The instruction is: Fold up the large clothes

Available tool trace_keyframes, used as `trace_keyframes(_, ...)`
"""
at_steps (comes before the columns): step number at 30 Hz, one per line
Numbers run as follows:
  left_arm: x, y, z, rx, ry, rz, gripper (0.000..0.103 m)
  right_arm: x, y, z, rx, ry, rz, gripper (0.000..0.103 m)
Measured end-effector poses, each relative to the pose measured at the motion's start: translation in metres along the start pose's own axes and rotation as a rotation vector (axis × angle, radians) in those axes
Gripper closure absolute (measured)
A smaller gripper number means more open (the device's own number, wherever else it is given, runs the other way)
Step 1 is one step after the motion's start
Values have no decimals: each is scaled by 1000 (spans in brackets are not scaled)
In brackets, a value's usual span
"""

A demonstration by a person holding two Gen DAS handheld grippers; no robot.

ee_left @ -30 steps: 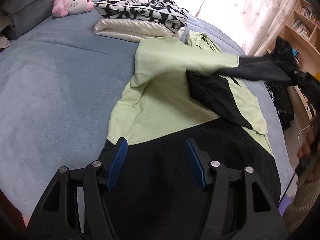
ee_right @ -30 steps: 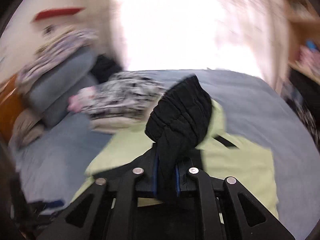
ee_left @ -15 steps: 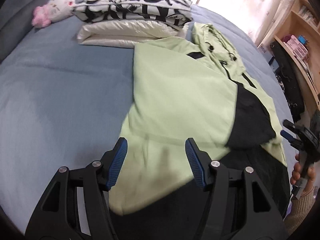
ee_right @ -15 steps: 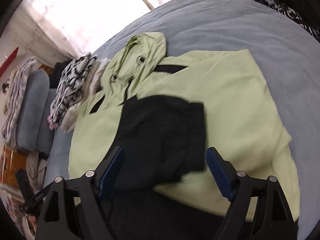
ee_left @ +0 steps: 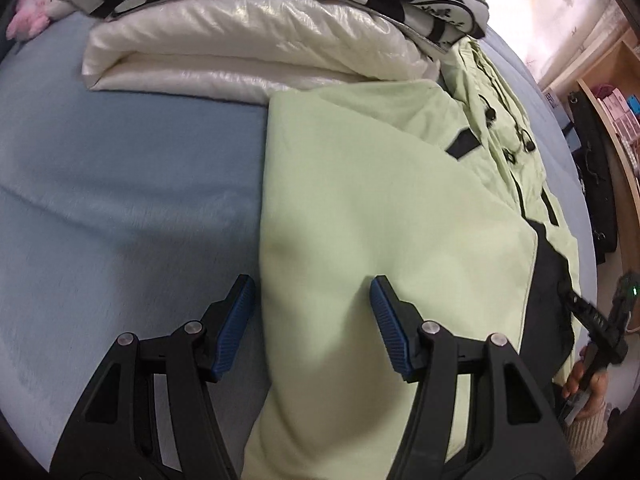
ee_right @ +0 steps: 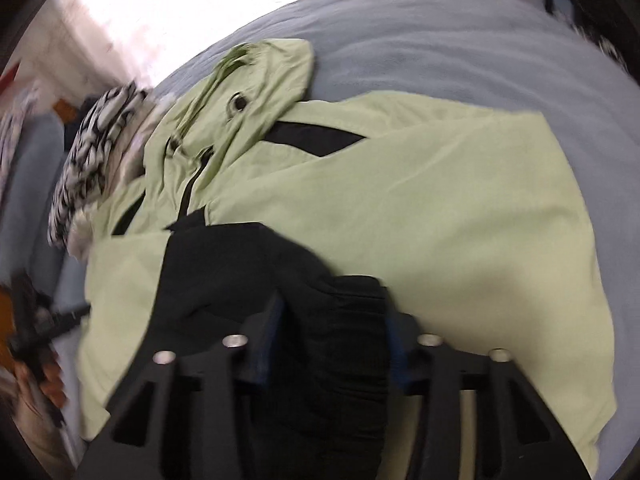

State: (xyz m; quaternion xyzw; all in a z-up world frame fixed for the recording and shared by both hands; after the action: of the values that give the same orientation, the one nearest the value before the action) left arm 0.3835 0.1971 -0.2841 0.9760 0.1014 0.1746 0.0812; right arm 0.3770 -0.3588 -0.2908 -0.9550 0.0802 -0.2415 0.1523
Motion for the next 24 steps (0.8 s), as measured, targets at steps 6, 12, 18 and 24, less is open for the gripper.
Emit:
trace_keyframes(6, 23, 2, -20, 135, 215, 9, 103, 30, -41, -27, -42, 180, -148, 70)
trace_keyframes(12, 25, -6, -16, 254, 358, -6, 103, 40, -42, 17, -168, 133, -159, 70)
trace_keyframes(18, 24, -8, -17, 279, 317, 21, 102, 37, -39, -2, -201, 131, -92, 50)
trace_keyframes(24, 12, -24, -63, 287, 312, -21, 101, 35, -59, -62, -175, 252, -145, 29)
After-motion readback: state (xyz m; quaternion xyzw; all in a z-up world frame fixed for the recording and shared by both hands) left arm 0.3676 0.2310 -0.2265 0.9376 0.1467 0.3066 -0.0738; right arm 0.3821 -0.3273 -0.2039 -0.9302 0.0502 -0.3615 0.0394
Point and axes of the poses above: each gripper's, at about its wrist camera, not at the fingertips, and z roughly the way its jaws point, y to its right, x to its top, the point moved 10 cm from there along z, roughly the way its jaws point, and after that the axes turned 6 degrees about x, right-handed, at the moved point
